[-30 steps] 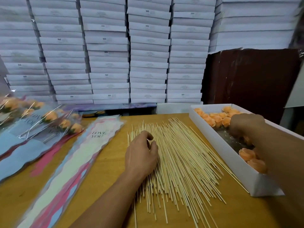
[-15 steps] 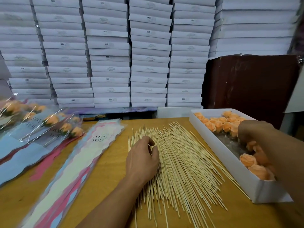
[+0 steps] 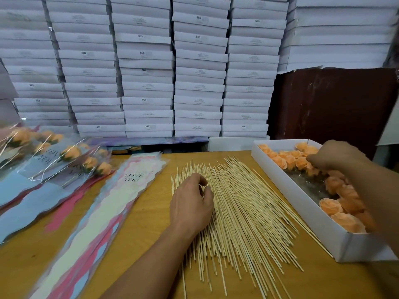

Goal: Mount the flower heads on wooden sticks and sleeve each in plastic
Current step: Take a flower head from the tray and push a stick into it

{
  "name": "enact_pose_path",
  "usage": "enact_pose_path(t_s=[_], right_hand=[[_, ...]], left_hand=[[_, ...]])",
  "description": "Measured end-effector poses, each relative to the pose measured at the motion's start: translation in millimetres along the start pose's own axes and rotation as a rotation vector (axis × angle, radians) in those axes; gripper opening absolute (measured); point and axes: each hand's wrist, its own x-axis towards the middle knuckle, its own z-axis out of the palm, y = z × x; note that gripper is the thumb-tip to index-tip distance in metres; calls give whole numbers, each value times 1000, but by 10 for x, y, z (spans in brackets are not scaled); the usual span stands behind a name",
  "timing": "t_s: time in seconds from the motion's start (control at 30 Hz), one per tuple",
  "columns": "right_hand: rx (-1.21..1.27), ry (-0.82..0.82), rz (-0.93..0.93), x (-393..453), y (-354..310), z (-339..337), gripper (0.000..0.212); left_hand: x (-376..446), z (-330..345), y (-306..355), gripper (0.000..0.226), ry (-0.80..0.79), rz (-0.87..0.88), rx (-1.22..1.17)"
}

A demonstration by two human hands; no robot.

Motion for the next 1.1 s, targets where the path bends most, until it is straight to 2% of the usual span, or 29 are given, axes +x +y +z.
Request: enact_pose_path(t_s=[0.1,0.17,0.23,0.37,0.47,0.57,0.7,0.8,0.83,0.87,0.93,0.97,1.1], right_hand=[[276,16,-77,-116,-274,-173,45],[531,-34,-147,-279,-525,-303,38],[673,-132,-247,-509,-769,-394,33],[646,-379,-463,-1031,-1180,-350,26],[601,-448,-547,-1381,-1459,-181,27],[619,-499,-596,-1573,-1647,-33,23],[709,-572,-640,-1578,-1675,91,29],[960,-803,-584,-1500,-1566,173,35],[1020,-802,-524,-1481,-1534,213,39],[1003,-703,-478,-1456,-1516,265,42],[734,-373,-455,-1408,-1514,414,40],[586,-273,-466,-1415,-1523,472,39],[348,-268,-472,-1479,-1590,588,28]], left_hand=[[21,-20,-25,6,3,-4,-30],[49,-48,-44,8,4,-13,-64],[69,-75,-68,15,13,-7,-123],[69,-104,-67,42,7,82,-234],[65,-100,-57,62,-30,107,-269],[68,-98,-79,57,-35,113,-283],[90,-111,-154,44,-43,59,-256],[116,-94,-201,36,-12,26,-262],[122,-84,-208,36,3,6,-262],[129,-73,-213,38,16,-17,-259],[140,-52,-222,40,28,-54,-266],[145,-44,-222,40,32,-65,-275],[174,-49,-240,42,77,-101,-282]])
